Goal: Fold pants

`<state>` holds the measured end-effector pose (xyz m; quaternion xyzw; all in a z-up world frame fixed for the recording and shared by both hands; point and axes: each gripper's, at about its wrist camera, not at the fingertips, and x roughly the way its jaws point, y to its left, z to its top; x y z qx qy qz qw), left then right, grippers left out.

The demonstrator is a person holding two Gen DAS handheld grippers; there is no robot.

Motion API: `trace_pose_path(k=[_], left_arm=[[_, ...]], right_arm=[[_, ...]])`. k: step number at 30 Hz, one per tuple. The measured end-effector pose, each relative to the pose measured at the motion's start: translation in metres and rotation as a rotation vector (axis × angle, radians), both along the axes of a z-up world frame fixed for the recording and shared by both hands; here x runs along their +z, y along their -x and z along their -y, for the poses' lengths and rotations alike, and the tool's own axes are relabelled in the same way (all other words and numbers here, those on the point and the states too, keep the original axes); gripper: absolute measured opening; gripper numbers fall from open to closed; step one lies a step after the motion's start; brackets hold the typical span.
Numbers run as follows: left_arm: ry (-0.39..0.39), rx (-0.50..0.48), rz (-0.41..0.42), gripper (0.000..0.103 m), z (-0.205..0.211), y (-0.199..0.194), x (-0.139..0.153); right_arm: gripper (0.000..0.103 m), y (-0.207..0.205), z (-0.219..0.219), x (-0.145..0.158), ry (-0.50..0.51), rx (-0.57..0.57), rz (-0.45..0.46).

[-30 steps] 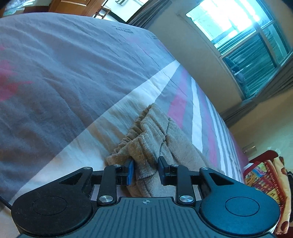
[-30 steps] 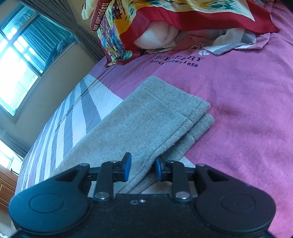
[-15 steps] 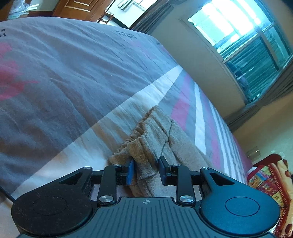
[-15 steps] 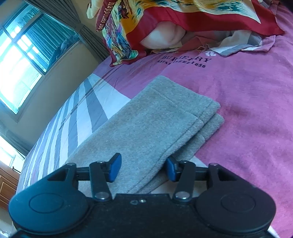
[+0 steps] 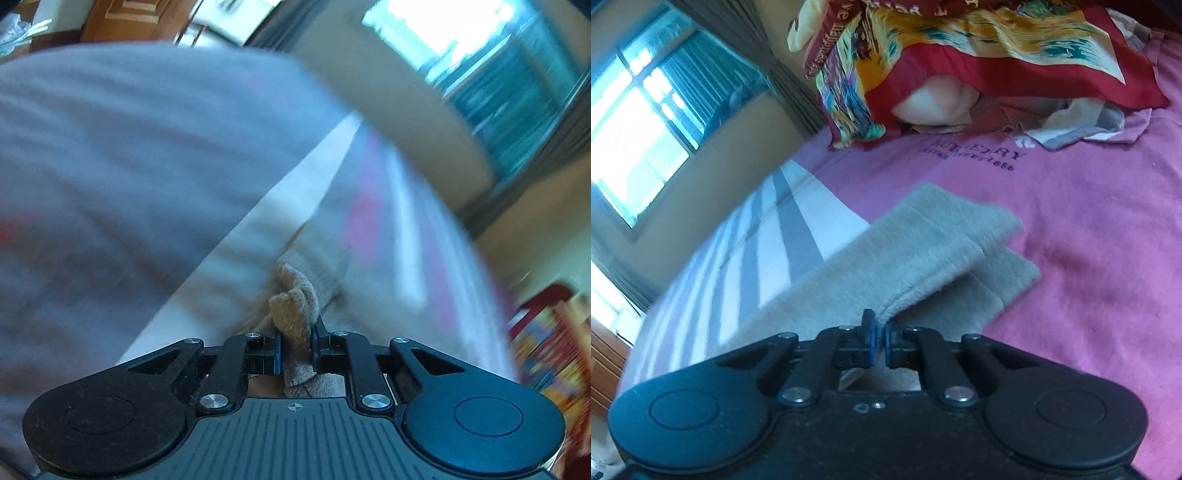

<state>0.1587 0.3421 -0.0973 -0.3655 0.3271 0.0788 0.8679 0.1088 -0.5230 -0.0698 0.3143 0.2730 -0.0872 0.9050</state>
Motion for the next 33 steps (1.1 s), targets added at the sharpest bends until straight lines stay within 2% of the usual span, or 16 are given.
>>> trace_pose_path(k=[1,3,5,8,10,12,16,17,19,20,22,24,25,26,28,33], left_arm=[[0.015,0.001,0.006,0.016,-0.002,0.002,-0.005],[0.037,0.017,0.026,0.017,-0.004,0.006,-0.008],[0.003,0.012,0.030,0.018,0.001,0.006,-0.007],[0.000,0.021,0.021,0.018,0.001,0.004,-0.006],[-0.007,0.020,0.015,0.018,0.001,0.002,-0.005],[-0.006,0.021,0.014,0.018,0.001,0.003,-0.005],[-0.003,0.024,0.018,0.019,0.001,0.006,-0.006],[0.002,0.027,0.018,0.019,0.001,0.006,-0.006],[-0.005,0.027,0.016,0.019,0.002,0.007,-0.004],[-0.022,0.021,0.018,0.020,0.004,0.010,0.002],[-0.079,0.029,0.027,0.035,0.007,0.022,0.018],[-0.137,0.052,0.066,0.060,0.008,0.039,0.031],[-0.136,0.058,0.090,0.060,0.005,0.046,0.034],[-0.123,0.060,0.101,0.060,0.003,0.048,0.036],[-0.115,0.079,0.098,0.060,0.000,0.047,0.034],[-0.108,0.219,0.109,0.060,0.004,0.052,0.022]], right_arm=[[0.004,-0.004,0.003,-0.011,-0.027,-0.007,-0.049],[0.003,0.001,0.011,-0.023,-0.116,-0.036,-0.029],[0.005,0.004,0.012,-0.024,-0.141,-0.040,-0.015],[0.020,0.009,0.023,-0.022,-0.178,-0.057,0.021],[0.022,0.013,0.036,-0.020,-0.203,-0.126,0.044],[0.004,0.009,0.049,-0.021,-0.222,-0.148,0.012],[0.004,0.012,0.040,0.000,-0.083,-0.095,0.086],[0.004,0.011,0.037,-0.002,-0.028,-0.113,0.049],[0.000,0.005,0.047,-0.022,-0.069,-0.154,-0.038],[0.004,0.007,0.049,-0.024,-0.094,-0.163,-0.027],[0.016,0.012,0.044,-0.014,-0.067,-0.160,-0.017],[0.039,0.025,0.028,0.007,0.076,-0.208,0.017],[0.048,0.028,0.021,0.018,0.136,-0.206,0.060],[0.047,0.025,0.012,0.025,0.150,-0.137,0.111],[0.046,-0.009,-0.014,0.032,0.066,0.123,0.142],[0.045,-0.117,-0.153,0.050,0.091,0.605,0.192]])
